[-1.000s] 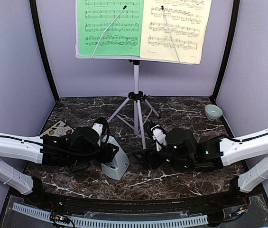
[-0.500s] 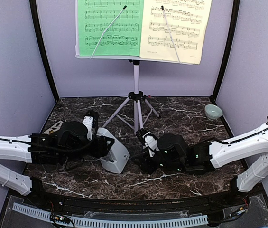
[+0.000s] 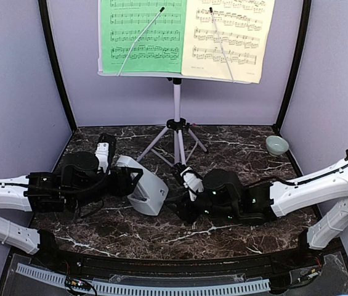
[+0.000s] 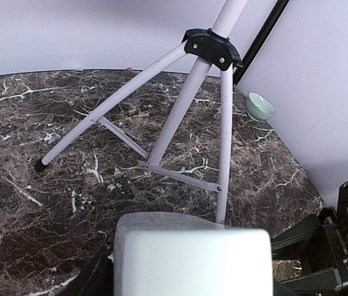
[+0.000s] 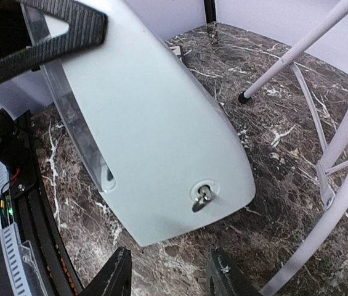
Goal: Set up the instrument practice props
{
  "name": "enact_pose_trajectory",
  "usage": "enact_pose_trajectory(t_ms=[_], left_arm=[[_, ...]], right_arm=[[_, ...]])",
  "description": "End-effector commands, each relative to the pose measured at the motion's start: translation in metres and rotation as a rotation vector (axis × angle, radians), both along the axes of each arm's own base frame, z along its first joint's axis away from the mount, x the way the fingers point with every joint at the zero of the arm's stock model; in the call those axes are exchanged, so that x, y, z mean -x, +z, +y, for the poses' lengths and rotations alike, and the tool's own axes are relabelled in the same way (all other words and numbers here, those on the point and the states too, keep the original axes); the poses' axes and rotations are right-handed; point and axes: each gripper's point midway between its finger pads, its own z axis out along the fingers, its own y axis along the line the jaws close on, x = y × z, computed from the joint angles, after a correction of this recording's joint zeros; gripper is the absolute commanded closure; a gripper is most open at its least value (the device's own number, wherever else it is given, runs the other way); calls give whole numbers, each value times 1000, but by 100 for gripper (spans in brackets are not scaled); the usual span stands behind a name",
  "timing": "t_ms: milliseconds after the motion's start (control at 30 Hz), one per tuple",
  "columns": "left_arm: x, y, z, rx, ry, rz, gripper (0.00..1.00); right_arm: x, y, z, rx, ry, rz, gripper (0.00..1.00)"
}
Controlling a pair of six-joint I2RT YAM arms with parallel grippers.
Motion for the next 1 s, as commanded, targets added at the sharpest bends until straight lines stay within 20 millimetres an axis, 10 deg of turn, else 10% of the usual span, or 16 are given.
enact_pose_trajectory(t_ms=[0, 967], left_arm=[[-8, 50, -2, 196, 43, -85, 93], [-4, 68, -6, 242, -5, -137, 94]], right_arm=[[-11, 27, 21, -95, -33, -19, 58], [-46, 17, 13, -71, -213, -36, 90]])
